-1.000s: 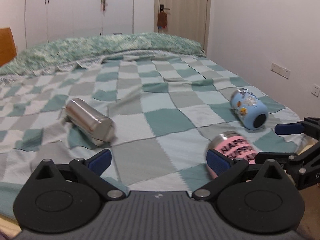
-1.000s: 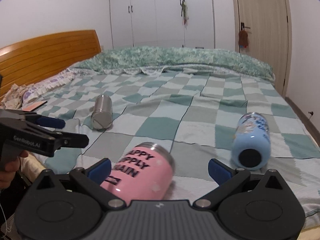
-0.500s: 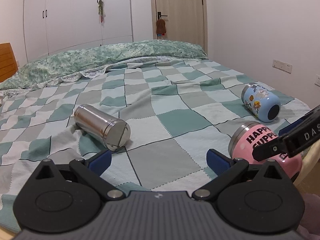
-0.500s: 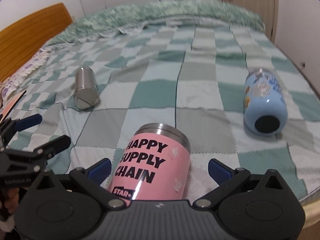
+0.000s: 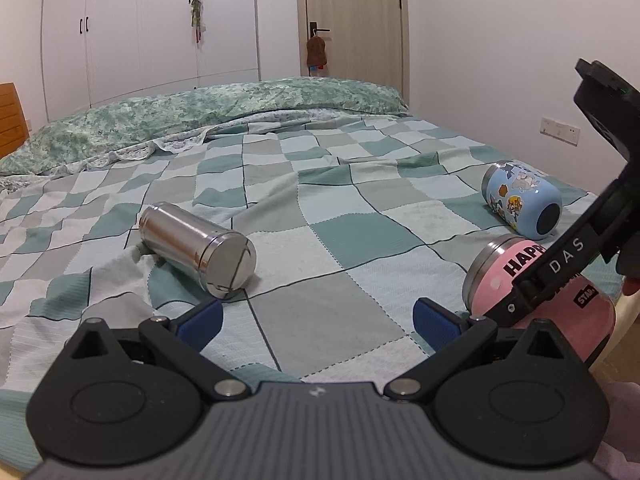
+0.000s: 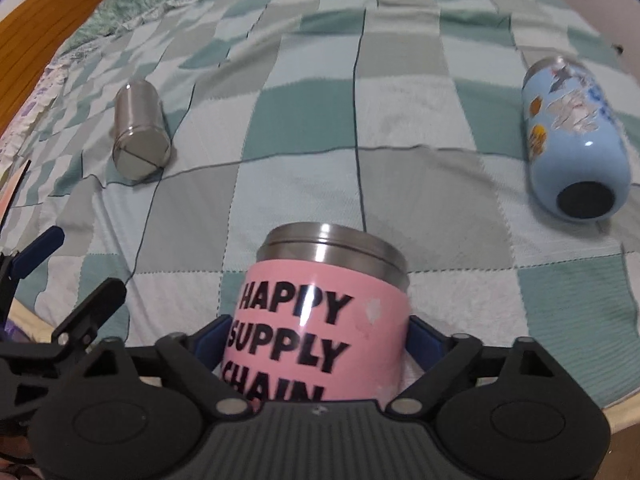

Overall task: Flip cup upright
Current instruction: 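Grasp the pink cup with the right tool while the left tool releases it, then rotate the pink cup upright with the right tool, opening facing up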

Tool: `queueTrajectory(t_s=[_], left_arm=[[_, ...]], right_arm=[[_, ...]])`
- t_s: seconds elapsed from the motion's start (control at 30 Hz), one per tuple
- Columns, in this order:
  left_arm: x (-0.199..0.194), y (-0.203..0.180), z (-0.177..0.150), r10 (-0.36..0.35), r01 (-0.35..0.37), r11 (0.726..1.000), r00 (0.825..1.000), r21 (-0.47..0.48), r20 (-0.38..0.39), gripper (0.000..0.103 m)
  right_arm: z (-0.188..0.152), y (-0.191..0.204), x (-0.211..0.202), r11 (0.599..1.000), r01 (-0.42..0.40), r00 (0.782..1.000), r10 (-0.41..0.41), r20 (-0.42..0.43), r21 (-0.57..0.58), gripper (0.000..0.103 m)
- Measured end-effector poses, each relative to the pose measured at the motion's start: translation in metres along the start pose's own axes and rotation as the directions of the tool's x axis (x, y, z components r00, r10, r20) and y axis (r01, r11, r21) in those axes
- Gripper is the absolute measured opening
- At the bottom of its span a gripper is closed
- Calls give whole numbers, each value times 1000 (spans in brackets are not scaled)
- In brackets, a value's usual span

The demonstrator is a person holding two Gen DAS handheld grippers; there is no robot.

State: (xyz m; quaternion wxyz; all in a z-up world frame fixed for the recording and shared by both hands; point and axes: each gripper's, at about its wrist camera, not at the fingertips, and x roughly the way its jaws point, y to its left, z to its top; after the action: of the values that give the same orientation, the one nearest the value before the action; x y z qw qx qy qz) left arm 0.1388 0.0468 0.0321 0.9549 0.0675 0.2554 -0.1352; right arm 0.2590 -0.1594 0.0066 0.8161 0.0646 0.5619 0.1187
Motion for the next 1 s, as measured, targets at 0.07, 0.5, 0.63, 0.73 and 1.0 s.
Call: queueTrajectory(t_s=[0.07,0.5,0.63,0.73,1.0], left_arm=[[0,1,0,0,0,1000,1000,-3,-2,103],[-5,2,-1,-8,8,1000,1000,-18,4,103],[-11,2,1,-8,8,1000,1000,-20,27,103],[-16,3,3,-1,3,999,999,-39,46,103],[-14,9,6,48,-43,996,997,-72,55,103]], right_arm=[[1,-1,1,1000,-16,1000,16,-4,-2,87],[-27,-15,-33,989,-139,969,146,197,-49,85],[-41,-11,-53,981,-149,933,181,311,-123,84],[-48,-3,-63,976,-109,890,181,418,-190,83],[-25,16,-51,965,63,785,111,610,-256,83]])
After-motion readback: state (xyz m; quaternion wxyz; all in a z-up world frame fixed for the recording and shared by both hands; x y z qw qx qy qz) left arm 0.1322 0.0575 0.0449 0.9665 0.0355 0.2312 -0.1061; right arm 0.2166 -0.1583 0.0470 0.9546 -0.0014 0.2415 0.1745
